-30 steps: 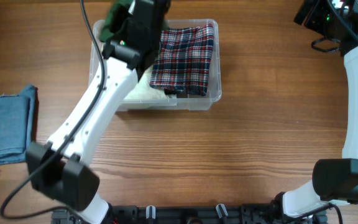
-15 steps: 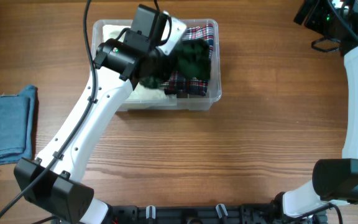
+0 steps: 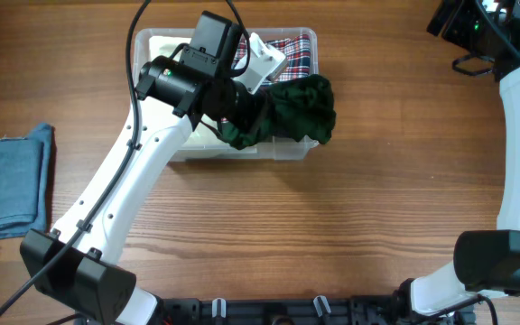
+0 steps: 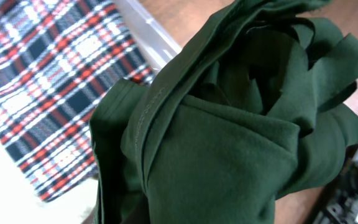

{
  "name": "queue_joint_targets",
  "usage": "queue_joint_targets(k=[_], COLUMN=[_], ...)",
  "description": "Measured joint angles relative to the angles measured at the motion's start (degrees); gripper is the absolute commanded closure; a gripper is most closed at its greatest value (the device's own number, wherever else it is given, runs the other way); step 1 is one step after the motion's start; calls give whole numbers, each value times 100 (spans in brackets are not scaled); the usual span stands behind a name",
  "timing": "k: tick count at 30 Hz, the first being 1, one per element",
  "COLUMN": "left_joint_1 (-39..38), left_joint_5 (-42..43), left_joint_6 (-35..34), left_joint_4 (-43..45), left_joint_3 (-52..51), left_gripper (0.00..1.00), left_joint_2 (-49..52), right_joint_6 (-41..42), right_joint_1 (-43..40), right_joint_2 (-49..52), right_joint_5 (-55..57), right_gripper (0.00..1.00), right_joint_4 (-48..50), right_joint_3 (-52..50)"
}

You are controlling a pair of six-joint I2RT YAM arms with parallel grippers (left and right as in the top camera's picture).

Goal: Pack container
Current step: 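Carry the green garment right and lower it onto the plaid cloth, then press and tuck the green garment into the bin with the left gripper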

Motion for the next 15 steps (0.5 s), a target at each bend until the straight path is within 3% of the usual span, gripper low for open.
queue_joint_targets(k=[15], left_joint_1=[133], left_joint_5=[302], left_joint_6=[592], left_joint_4=[-361], left_joint_3=[0], left_gripper=[96], left_joint_2=[142], right_joint_6=[0], right_joint_1=[0], right_joint_2=[0], right_joint_5=[0], right_gripper=[0], right_joint_4=[0], right_joint_3=[0])
